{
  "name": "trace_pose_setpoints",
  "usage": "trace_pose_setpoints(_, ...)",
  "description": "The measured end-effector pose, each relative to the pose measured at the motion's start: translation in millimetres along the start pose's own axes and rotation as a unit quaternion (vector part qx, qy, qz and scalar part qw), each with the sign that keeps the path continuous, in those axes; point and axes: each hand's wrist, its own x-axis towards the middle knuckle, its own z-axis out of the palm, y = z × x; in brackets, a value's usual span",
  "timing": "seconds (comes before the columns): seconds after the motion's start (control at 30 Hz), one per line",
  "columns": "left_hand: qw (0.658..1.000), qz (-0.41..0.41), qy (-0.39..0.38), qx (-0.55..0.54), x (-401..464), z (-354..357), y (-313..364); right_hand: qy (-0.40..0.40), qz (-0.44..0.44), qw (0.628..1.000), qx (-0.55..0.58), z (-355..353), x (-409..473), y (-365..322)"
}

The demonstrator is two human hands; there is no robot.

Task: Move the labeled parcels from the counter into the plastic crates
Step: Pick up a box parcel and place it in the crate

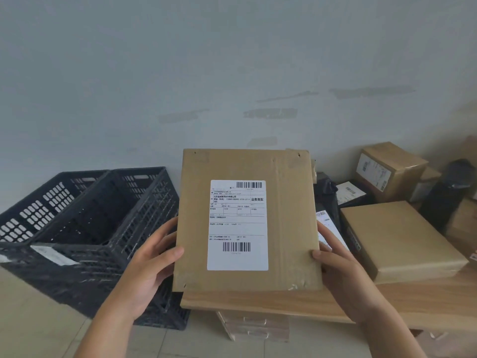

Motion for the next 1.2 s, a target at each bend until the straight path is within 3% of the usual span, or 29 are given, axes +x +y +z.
trace_pose_setpoints(0.3,0.998,0.015,0.066,-0.004,-73,-83,-4,-0.015,0.025,0.999,-0.04,107,25,10)
trace_pose_setpoints(0.57,0.986,0.012,0.166,-0.018,-199,-203,-22,-0.067,0.126,0.987,-0.074,256,19,68)
trace_pose_setpoints(0.87,0.963,-0.011,0.263,-0.067,-323,-304,-51,-0.114,0.167,0.971,-0.124,403,-4,132)
trace_pose_setpoints(1.2,0.947,-0.037,0.308,-0.084,-378,-377,-80,-0.13,0.226,0.955,-0.141,492,3,181)
